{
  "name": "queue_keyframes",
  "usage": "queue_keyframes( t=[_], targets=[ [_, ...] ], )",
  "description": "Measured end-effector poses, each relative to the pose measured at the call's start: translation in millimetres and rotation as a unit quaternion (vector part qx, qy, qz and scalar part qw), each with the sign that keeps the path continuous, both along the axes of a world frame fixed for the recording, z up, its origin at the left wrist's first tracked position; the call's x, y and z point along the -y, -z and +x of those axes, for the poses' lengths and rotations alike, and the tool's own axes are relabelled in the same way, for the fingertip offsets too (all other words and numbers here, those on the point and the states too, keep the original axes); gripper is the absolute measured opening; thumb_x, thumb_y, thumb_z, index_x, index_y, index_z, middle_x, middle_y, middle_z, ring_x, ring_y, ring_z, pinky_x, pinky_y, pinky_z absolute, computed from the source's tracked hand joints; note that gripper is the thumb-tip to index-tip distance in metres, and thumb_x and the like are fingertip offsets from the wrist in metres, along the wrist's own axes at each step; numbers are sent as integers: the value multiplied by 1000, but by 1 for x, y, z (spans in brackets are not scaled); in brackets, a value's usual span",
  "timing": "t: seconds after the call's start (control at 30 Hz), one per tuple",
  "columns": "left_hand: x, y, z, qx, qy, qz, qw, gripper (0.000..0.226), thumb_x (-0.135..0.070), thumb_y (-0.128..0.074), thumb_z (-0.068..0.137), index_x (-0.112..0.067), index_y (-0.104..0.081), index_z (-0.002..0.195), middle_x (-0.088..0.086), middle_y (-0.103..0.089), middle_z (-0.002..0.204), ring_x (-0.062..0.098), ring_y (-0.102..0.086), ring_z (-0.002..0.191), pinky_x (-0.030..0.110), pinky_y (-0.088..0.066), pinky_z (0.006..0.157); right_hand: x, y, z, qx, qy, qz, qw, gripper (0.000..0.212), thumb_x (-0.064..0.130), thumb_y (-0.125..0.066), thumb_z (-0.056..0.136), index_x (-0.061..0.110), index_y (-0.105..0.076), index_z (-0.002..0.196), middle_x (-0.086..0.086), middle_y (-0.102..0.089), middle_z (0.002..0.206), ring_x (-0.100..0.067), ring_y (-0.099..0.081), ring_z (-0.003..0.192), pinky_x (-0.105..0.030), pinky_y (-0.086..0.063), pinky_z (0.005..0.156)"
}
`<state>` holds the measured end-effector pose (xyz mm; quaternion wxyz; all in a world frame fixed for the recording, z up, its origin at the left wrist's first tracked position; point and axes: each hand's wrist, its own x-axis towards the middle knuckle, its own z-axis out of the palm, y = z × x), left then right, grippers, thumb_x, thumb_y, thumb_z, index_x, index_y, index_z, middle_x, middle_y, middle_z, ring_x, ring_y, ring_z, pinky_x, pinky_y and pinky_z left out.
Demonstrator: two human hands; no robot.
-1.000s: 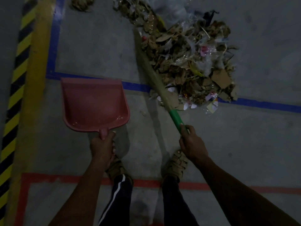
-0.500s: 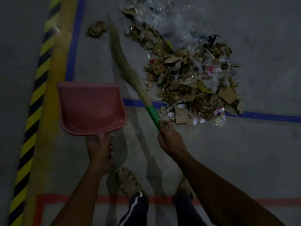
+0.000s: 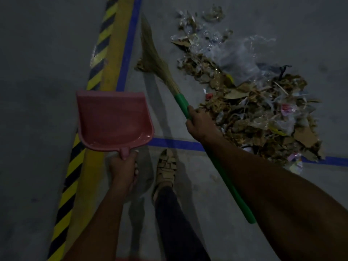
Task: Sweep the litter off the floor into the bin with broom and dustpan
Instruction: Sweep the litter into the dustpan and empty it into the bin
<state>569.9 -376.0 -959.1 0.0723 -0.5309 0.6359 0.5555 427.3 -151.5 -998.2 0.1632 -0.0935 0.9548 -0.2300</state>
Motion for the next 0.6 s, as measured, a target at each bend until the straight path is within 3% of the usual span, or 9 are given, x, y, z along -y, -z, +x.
queue_keyframes(
  t=[0.07,0.27,0.47,0.6],
  targets=[
    [10,8,-21,-3,0,4,1000,28,-24,-69,92,-14,-55,69,3,-51,52,13,-43,34,26,-40,46,21,11,-19,9,2,2,1000,55,23,-51,95,7,-39,146,-23,-53,110,-37,-56,91,-31,-30,68],
    [45,31,-85,0,-11,35,999,25,-16,-70,91,-11,-55,72,7,-49,55,16,-41,38,26,-36,50,70,38,-70,57,-12,-15,998,52,25,-48,97,10,-40,146,-18,-50,120,-33,-56,98,-35,-45,79],
    [77,35,-121,25,24,31,999,23,-18,-69,92,-7,-57,76,7,-51,55,17,-43,39,27,-36,47,104,44,-116,98,-25,56,993,43,29,-45,98,12,-44,137,-17,-49,113,-34,-56,89,-36,-42,68],
    [89,37,-141,36,29,30,998,25,-17,-69,92,-5,-56,74,8,-49,53,17,-42,37,24,-35,42,114,42,-143,113,25,67,991,41,29,-45,98,11,-44,135,-19,-48,111,-38,-56,91,-37,-41,70]
  ],
)
